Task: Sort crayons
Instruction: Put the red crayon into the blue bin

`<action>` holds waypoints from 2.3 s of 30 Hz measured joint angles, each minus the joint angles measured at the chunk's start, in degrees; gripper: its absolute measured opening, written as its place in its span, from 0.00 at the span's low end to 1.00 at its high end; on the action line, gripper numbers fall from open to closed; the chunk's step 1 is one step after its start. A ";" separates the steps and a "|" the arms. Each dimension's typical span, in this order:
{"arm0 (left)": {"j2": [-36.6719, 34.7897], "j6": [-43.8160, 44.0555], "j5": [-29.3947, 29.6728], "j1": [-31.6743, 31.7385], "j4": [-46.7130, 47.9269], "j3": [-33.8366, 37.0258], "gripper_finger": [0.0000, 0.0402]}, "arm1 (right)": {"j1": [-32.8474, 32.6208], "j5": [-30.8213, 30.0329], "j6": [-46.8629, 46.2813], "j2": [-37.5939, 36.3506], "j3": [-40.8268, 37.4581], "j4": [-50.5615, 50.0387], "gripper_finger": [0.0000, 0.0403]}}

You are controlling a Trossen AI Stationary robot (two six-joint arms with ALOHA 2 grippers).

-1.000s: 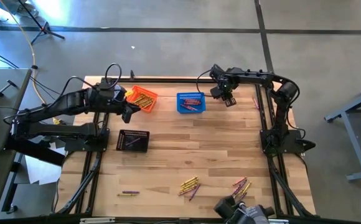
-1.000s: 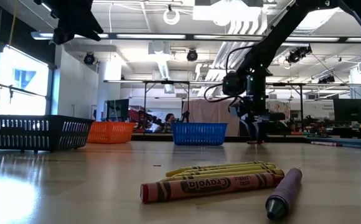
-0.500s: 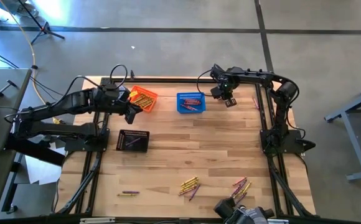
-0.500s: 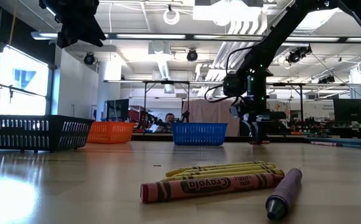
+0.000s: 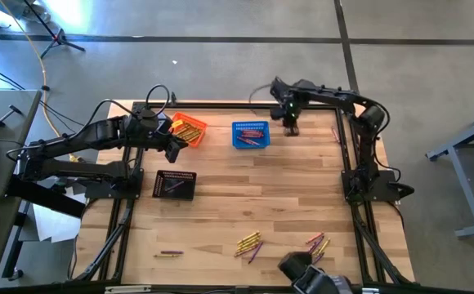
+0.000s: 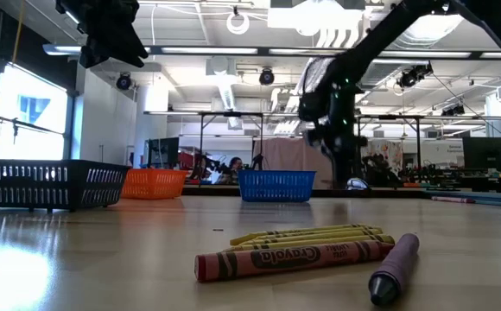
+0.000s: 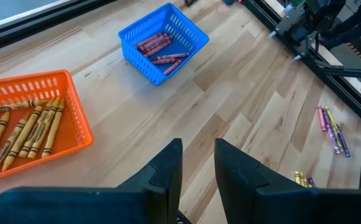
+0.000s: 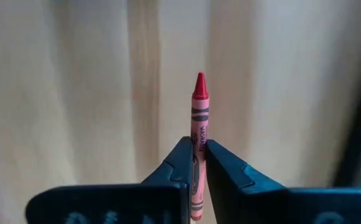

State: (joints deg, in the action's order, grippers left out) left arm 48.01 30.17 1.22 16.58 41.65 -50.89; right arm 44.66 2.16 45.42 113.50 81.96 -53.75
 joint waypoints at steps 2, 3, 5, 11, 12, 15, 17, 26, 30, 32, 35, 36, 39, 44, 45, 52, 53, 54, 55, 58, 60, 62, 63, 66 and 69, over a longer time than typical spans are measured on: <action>0.00 0.00 0.06 0.00 0.04 0.00 0.20 | 0.14 2.35 -1.64 -0.26 4.00 -2.14 0.05; 0.00 0.00 0.10 0.00 0.11 0.00 0.20 | 0.08 3.70 -2.48 -0.15 5.96 -3.55 0.05; 0.00 0.00 0.11 0.00 0.20 0.00 0.20 | -0.45 4.99 -5.14 -0.10 10.22 -4.77 0.05; 0.00 -0.44 0.13 0.00 0.43 0.00 0.20 | -3.98 16.70 -13.39 -0.23 20.68 -1.23 0.05; 0.00 -0.45 0.13 0.00 0.48 0.00 0.20 | -4.93 19.10 -14.75 -0.26 21.59 0.62 0.05; 0.00 -1.50 0.13 0.00 0.49 0.00 0.20 | -9.13 22.15 -17.07 -0.32 22.48 6.20 0.05; 0.00 -2.35 0.11 0.00 0.50 0.00 0.20 | -12.18 21.96 -16.76 -0.32 21.84 9.13 0.05; -1.45 -3.94 -1.78 0.00 2.10 0.00 0.20 | -18.98 15.39 -10.79 -0.03 14.65 11.97 0.05; -2.34 -4.92 -2.07 0.00 2.34 0.00 0.20 | -18.41 14.74 -12.71 -0.03 9.29 14.36 0.05; -2.61 -5.27 -2.12 0.00 2.34 0.00 0.20 | -18.03 14.40 -13.83 -0.03 6.71 17.37 0.05; -2.91 -5.33 -2.69 0.00 2.34 0.00 0.20 | -17.76 11.78 -16.53 -0.03 4.09 21.26 0.05; -2.99 -5.33 -3.05 0.00 2.34 0.00 0.20 | -17.66 10.13 -18.22 -0.01 3.63 22.27 0.05; -3.08 -5.34 -3.97 0.00 2.34 0.00 0.20 | -17.66 6.54 -23.17 -0.01 3.42 22.79 0.07; -3.08 -5.33 -5.75 0.00 2.32 0.00 0.20 | -17.20 5.68 -26.06 -0.03 3.42 21.21 0.17; -3.08 -5.33 -6.16 0.00 2.32 0.00 0.20 | -17.17 5.66 -26.09 -0.03 3.42 20.54 0.19; -4.09 -4.00 -7.51 -0.02 2.25 0.02 0.20 | -16.96 -1.64 -29.50 -1.45 4.50 6.98 0.27; -4.21 -3.82 -7.28 0.00 2.23 0.02 0.20 | -16.61 -1.54 -31.07 -1.45 5.41 3.69 0.27; -4.38 -3.69 -6.82 0.00 2.23 0.02 0.20 | -16.12 -0.93 -32.77 -1.53 6.13 0.59 0.27; -4.56 -3.53 -6.48 -0.02 2.23 0.02 0.20 | -15.60 -0.14 -34.30 -1.64 6.53 -1.99 0.26; -4.56 -3.23 -5.80 0.00 2.08 0.02 0.20 | -13.91 1.44 -37.07 -2.38 6.76 -4.92 0.25; -4.54 -3.22 -5.59 0.00 1.67 0.02 0.20 | -12.58 2.48 -37.98 -3.43 6.75 -5.29 0.23; -4.57 -2.33 -5.38 -0.01 1.58 0.02 0.20 | -11.10 2.69 -38.00 -4.64 6.75 -5.27 0.22; -4.54 -1.97 -5.15 0.00 1.46 0.02 0.20 | -10.31 2.89 -38.01 -5.32 6.75 -5.27 0.21; -4.57 -0.53 -4.92 0.00 1.22 0.02 0.20 | -6.88 2.85 -38.07 -7.72 6.75 -6.15 0.21; -4.55 0.85 -4.75 0.00 0.95 0.02 0.20 | -2.62 3.37 -38.04 -9.08 6.75 -7.91 0.21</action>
State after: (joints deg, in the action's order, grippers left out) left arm 43.46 31.02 -3.53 16.58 42.59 -50.87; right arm 42.03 5.53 7.39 104.43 88.71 -61.66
